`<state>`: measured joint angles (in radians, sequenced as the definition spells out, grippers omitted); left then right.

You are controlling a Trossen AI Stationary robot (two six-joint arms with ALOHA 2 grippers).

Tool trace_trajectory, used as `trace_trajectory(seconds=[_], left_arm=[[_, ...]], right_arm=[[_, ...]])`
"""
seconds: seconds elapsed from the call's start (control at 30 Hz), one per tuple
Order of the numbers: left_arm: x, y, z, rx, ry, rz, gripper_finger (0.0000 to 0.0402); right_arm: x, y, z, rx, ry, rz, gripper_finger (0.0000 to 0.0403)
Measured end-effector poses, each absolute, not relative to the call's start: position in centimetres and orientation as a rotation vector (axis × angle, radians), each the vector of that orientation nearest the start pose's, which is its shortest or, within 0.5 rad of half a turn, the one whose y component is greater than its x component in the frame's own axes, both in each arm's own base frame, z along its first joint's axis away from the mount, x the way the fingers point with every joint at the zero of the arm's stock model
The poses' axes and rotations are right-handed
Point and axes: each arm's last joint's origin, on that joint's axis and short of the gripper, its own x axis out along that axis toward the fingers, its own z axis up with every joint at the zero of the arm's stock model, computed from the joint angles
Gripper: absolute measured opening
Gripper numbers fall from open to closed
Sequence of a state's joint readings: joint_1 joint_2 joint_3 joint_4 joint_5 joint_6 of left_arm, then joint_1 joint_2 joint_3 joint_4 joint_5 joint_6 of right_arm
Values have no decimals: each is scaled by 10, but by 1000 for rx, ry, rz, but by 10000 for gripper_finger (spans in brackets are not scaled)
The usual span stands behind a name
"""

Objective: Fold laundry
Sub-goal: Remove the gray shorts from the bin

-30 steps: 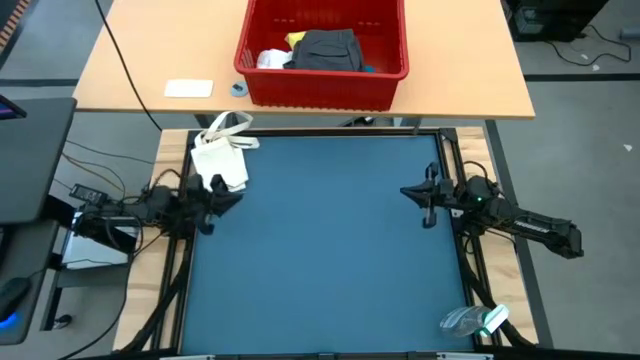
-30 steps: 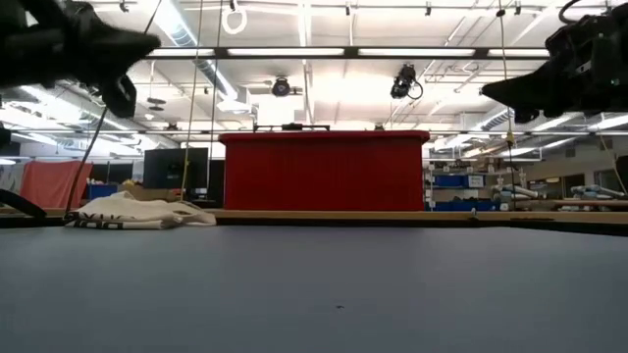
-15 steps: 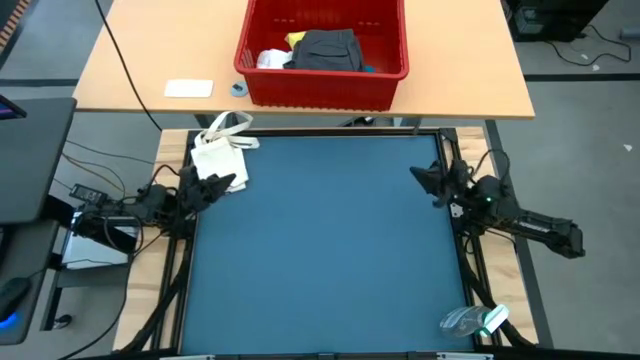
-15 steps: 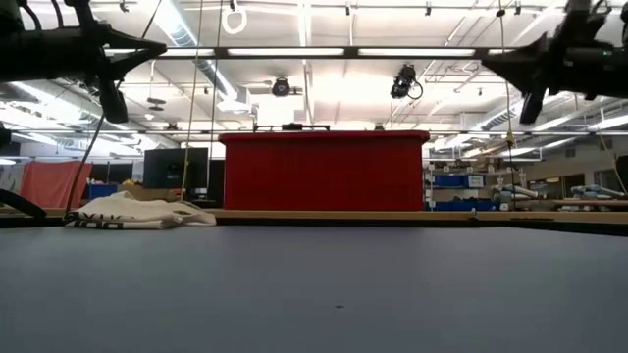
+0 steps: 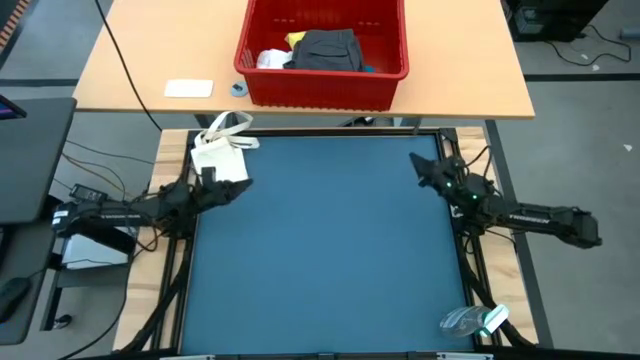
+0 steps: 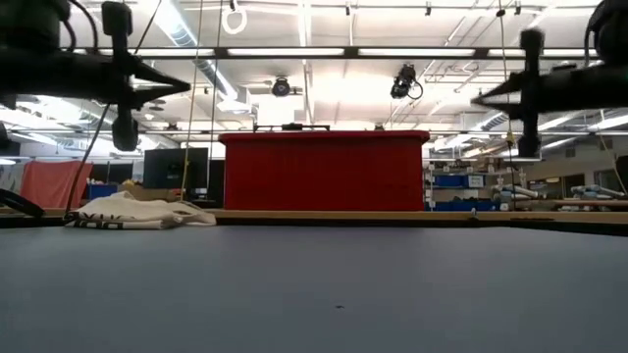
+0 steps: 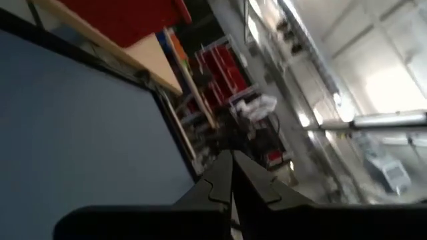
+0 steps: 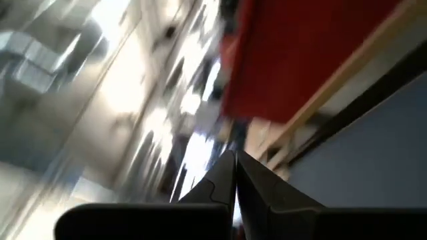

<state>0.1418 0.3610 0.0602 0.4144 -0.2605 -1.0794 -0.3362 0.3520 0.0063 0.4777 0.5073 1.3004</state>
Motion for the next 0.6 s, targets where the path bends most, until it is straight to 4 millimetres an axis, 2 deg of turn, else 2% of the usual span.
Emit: trace_trajectory(seconds=[0.13,0.3,0.37,0.47,0.53,0.6], left_arm=[[124,38,211,-993,-282,281,24],[133,67,243,-862,-116,337,75],[137,84,254,-814,-40,393,103],[144,114,275,-739,9,449,138],[148,137,288,-706,22,480,151],[154,160,298,-665,33,521,156]], right_arm=[[111,-55,184,1259,-667,-674,23],[143,-58,235,1211,-543,-543,23],[161,-62,260,1119,-517,-545,23],[187,-72,298,864,-470,-586,23],[204,-83,317,696,-414,-625,23],[216,-99,330,630,-327,-677,23]])
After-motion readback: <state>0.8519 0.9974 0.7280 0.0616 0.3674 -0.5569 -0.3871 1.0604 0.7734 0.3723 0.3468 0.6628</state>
